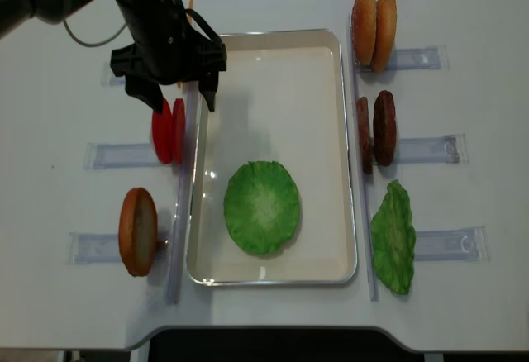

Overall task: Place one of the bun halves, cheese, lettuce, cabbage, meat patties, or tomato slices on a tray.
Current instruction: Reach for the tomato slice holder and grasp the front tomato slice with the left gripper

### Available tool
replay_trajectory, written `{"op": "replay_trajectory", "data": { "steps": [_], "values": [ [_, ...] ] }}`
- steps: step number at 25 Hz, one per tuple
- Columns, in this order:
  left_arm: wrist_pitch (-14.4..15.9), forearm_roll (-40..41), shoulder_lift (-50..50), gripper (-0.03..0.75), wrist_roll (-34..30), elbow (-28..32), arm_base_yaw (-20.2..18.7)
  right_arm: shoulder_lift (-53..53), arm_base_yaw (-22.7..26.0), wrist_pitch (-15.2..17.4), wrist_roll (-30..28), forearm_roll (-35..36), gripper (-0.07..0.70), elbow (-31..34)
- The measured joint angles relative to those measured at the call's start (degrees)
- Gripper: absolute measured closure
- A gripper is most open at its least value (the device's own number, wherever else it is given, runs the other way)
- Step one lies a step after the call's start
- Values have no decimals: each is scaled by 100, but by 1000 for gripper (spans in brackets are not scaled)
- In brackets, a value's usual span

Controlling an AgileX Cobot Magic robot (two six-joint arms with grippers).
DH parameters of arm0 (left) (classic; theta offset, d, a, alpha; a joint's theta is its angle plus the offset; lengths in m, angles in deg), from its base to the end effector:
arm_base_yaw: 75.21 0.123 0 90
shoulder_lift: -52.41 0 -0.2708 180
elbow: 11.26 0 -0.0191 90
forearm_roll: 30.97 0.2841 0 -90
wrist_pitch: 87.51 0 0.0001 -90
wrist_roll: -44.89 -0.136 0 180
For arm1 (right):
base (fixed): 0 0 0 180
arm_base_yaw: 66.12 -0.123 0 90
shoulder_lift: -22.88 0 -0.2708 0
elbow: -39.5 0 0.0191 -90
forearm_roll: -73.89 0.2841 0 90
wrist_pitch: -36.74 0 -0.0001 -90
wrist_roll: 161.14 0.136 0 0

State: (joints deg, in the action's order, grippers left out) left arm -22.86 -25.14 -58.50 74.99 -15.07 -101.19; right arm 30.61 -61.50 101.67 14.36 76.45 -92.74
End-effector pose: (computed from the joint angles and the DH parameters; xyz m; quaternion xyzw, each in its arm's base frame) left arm 0.3591 -0.1611 0.1767 -0.0174 0.9961 0.0081 0.0857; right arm 0.0723 -0.0003 0.2673 -0.0009 0.8676 -0.0173 0.4969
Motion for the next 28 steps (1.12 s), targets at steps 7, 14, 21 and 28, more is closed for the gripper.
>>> {"op": "replay_trajectory", "data": {
  "steps": [7, 14, 21, 28],
  "values": [
    [0, 157, -26, 22, 29, 0, 0, 0, 0, 0, 0, 0, 48, 0],
    [-103, 189, -316, 22, 35, -7, 0, 0, 0, 0, 0, 0, 48, 0],
    [-109, 189, -545, 22, -33, -7, 0, 0, 0, 0, 0, 0, 48, 0],
    [-109, 293, -578, 22, -44, -7, 0, 0, 0, 0, 0, 0, 48, 0]
  ]
}}
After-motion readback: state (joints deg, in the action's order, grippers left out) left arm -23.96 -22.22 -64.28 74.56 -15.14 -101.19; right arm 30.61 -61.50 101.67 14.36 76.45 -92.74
